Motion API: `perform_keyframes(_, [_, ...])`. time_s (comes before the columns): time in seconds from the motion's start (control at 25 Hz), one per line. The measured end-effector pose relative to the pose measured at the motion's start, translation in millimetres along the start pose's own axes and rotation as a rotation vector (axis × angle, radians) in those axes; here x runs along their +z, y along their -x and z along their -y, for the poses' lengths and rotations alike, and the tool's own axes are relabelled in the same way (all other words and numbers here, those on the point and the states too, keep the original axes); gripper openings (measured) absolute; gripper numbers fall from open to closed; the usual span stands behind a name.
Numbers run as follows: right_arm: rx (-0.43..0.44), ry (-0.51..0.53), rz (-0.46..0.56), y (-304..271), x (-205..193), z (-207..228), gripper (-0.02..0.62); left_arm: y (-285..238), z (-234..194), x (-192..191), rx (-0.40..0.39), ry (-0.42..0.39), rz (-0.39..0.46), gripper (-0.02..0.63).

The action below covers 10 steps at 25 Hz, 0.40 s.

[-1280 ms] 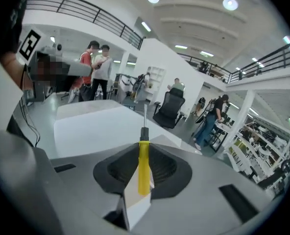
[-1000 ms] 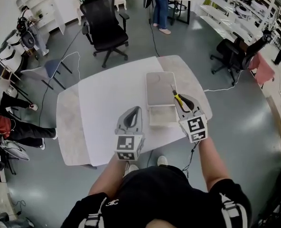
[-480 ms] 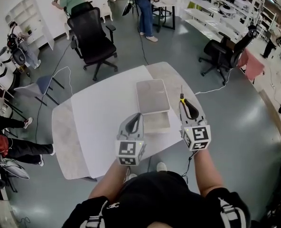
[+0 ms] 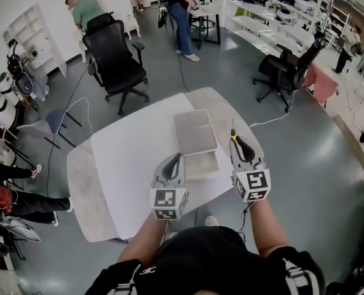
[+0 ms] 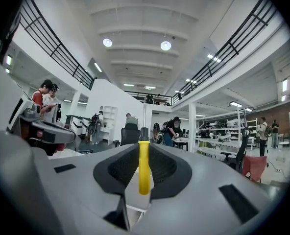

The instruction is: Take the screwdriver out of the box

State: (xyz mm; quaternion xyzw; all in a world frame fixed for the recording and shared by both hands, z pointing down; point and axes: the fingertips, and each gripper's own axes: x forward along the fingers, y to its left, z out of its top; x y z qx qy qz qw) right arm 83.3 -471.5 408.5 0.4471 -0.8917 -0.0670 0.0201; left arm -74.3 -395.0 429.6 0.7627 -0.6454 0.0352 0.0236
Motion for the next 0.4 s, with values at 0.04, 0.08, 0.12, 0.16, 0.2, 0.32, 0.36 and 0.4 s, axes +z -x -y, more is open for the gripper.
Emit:
perform_keyframes(0.04, [0.001, -0.001, -0.001, 1, 0, -2, 0.063, 1, -1, 0, 0.001, 0.002, -0.001, 0.014])
perform_keyframes(0.08, [0.002, 0.000, -0.002, 1, -1, -3, 0.063, 1, -1, -1, 0.002, 0.004, -0.003, 0.014])
perform_keyframes(0.12, [0.004, 0.000, -0.002, 1, -1, -4, 0.064, 1, -2, -1, 0.003, 0.006, -0.004, 0.014])
perform_keyframes(0.16, [0.007, 0.000, -0.004, 0, -2, -5, 0.063, 1, -3, -2, 0.005, 0.007, -0.006, 0.014])
perform_keyframes(0.2, [0.010, -0.001, -0.006, -1, -3, -6, 0.063, 1, -5, -2, 0.006, 0.009, -0.007, 0.014])
perform_keyframes(0.32, [0.018, -0.005, -0.015, -4, -4, -11, 0.063, 1, -9, -1, 0.008, 0.014, -0.009, 0.014])
perform_keyframes(0.36, [0.019, -0.006, -0.018, -5, -4, -12, 0.063, 1, -10, 0, 0.009, 0.014, -0.009, 0.014])
perform_keyframes(0.4, [0.021, -0.006, -0.020, -6, -4, -13, 0.063, 1, -12, 1, 0.009, 0.015, -0.009, 0.014])
